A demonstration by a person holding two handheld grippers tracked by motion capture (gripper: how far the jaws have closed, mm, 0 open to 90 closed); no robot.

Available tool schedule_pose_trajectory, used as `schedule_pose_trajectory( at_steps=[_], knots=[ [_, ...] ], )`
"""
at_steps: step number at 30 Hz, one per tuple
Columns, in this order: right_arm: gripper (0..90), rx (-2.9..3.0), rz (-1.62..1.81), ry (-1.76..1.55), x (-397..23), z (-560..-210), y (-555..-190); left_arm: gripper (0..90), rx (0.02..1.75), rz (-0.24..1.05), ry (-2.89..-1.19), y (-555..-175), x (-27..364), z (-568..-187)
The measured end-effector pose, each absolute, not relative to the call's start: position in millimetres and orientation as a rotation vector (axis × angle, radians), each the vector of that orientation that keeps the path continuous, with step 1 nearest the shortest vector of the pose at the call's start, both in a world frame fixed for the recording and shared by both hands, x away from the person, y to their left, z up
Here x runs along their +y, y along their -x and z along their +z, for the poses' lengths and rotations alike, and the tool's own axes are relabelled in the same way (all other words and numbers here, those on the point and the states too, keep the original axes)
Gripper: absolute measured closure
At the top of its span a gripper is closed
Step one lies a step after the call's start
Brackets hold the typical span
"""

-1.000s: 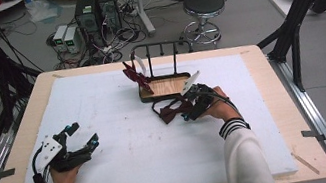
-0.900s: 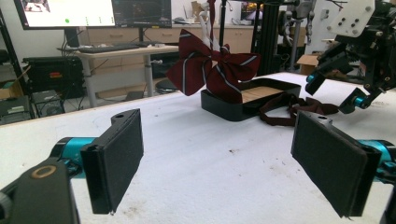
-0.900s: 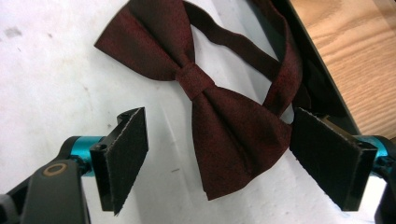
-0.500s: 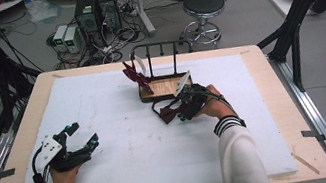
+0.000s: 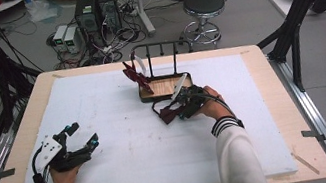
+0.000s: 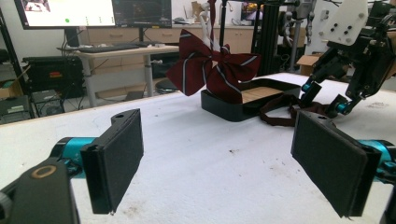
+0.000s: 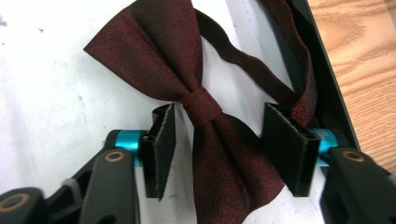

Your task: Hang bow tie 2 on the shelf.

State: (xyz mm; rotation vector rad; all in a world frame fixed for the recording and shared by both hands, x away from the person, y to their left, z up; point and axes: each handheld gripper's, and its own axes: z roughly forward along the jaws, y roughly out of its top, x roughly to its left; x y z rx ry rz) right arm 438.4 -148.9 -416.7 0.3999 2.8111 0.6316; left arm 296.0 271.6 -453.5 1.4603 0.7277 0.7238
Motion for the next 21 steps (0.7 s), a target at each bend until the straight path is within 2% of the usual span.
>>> schedule_pose_trajectory(
  at_steps=[4,11,15,21],
  knots=[
    [53.4,2.81,0.621,-0.403,-148.1,-417.3,-439.0,17.3,0.728,0.724,-1.46,-296.0,271.6,-453.6],
    [70.4,2.83,0.616,-0.399,-147.8,-416.4,-439.4,17.3,0.728,0.724,-1.456,-296.1,271.4,-453.7],
    [74.7,2.837,0.615,-0.4,-147.6,-415.7,-439.0,17.3,0.728,0.723,-1.457,-296.1,271.5,-453.7],
    [75.3,2.832,0.622,-0.403,-149.2,-412.5,-437.5,17.3,0.728,0.724,-1.457,-296.1,271.4,-453.7]
  ],
)
